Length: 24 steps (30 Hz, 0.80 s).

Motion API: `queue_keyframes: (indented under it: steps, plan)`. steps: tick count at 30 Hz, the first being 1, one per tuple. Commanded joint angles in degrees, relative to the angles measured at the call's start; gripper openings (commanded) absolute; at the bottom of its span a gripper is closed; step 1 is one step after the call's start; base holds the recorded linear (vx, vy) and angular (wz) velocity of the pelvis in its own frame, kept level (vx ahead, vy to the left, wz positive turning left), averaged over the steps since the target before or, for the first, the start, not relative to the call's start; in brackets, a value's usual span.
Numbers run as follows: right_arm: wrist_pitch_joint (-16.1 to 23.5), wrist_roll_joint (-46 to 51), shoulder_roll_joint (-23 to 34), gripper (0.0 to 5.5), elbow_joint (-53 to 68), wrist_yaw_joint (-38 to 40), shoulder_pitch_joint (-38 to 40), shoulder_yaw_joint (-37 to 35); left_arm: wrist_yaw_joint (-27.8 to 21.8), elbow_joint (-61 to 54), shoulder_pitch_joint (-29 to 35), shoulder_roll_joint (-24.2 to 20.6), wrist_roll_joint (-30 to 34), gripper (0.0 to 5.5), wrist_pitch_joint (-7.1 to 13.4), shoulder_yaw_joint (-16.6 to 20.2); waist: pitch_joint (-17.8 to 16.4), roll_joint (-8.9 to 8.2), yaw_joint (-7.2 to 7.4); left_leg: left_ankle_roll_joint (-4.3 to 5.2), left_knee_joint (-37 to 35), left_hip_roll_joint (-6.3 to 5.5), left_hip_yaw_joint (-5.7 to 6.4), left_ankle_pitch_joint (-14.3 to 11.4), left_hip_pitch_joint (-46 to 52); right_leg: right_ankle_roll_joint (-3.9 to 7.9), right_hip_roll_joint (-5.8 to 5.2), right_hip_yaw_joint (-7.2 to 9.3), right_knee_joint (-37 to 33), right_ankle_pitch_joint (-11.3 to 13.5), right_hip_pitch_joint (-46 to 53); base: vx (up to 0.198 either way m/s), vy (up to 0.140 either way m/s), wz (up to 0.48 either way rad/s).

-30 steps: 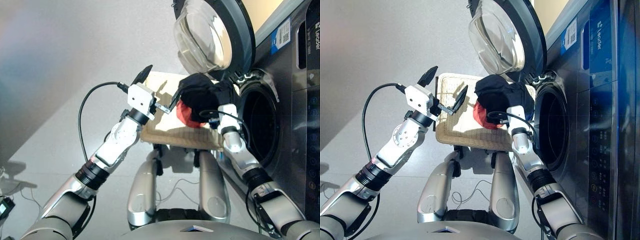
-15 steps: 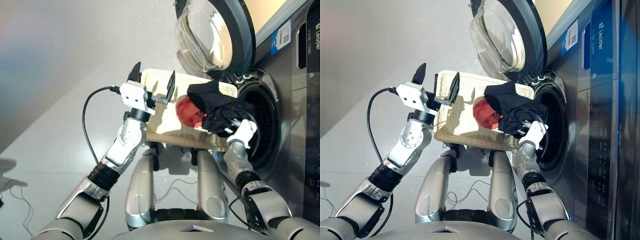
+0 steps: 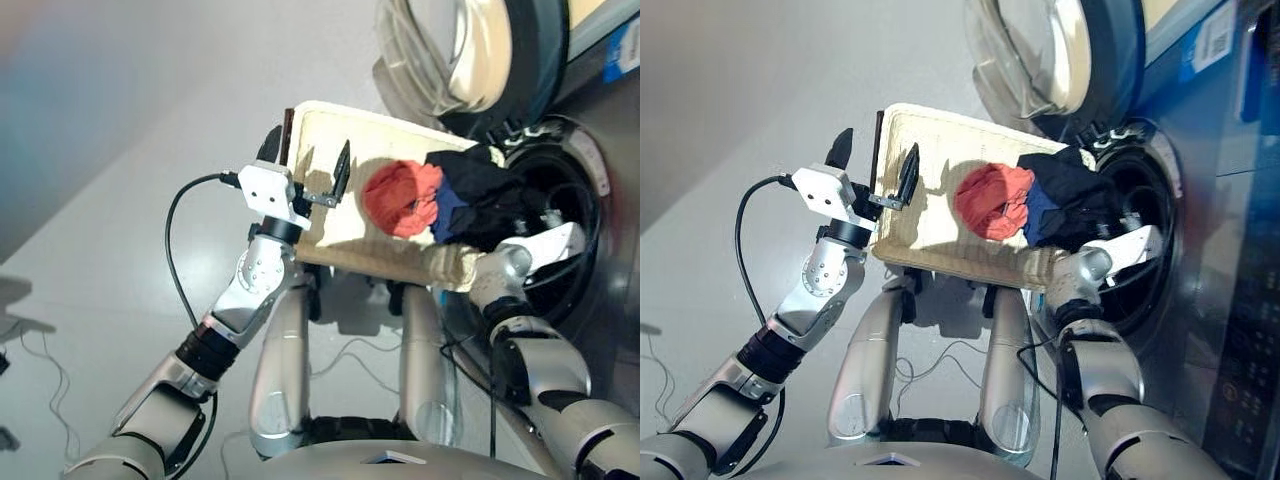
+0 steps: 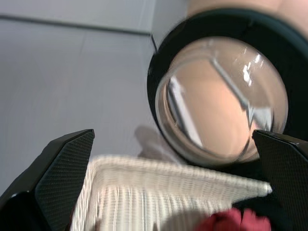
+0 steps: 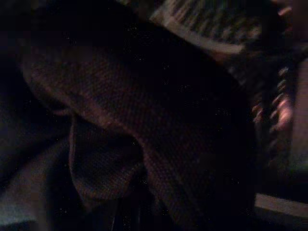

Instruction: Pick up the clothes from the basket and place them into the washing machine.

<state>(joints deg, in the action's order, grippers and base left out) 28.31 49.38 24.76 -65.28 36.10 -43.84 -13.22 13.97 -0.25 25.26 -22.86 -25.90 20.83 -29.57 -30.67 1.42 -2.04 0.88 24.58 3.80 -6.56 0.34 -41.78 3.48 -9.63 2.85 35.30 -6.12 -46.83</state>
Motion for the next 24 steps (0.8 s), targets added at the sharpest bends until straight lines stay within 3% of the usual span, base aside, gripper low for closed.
queue_keyframes:
  steps: [1,8,14,19,24]
  plan:
    - [5.42,5.69,10.50,0.00,-0.89,3.70,-1.30,-3.07,-0.24,-7.19,0.57,0.31,-0.61,5.50,2.92,-0.09,0.88,3.92,-0.34,3.20,10.10,2.58,2.54,-7.64,-2.72,3.89,-0.33,-5.50,0.14,0.29,0.44,-0.056,0.006,0.035]
    - [3.15,7.43,16.05,0.00,-3.42,3.11,-5.76,0.21,1.22,-9.74,1.60,0.11,-0.83,5.50,3.16,1.02,0.88,5.08,-0.49,3.21,15.23,3.36,1.11,-9.75,-9.88,3.59,0.09,-7.97,5.05,-0.74,-8.18,-0.007,0.002,0.005]
    - [2.51,8.04,18.63,0.00,-3.75,3.10,-8.25,1.81,2.58,-10.82,2.16,-0.13,-0.68,5.50,3.15,2.30,0.88,5.48,-0.14,3.16,17.23,3.82,0.36,-10.50,-13.71,3.53,0.46,-8.82,6.64,-0.84,-12.53,0.000,0.000,0.000]
    - [4.53,14.55,24.64,0.00,-6.82,4.36,-10.15,-0.87,3.34,-11.48,2.16,-1.12,-1.41,5.50,2.74,3.02,0.88,5.32,0.51,3.31,16.66,3.95,0.04,-10.61,-14.25,3.58,0.70,-9.33,6.38,-0.55,-13.81,0.000,0.000,0.000]
    - [8.62,21.81,25.19,0.00,-5.75,5.42,-9.87,-4.04,4.27,-12.72,1.03,-2.78,-1.93,5.50,2.43,4.34,0.88,5.01,1.43,3.42,16.49,3.98,-0.29,-10.96,-14.38,3.41,1.00,-9.96,6.25,-0.65,-14.36,0.000,0.000,0.000]
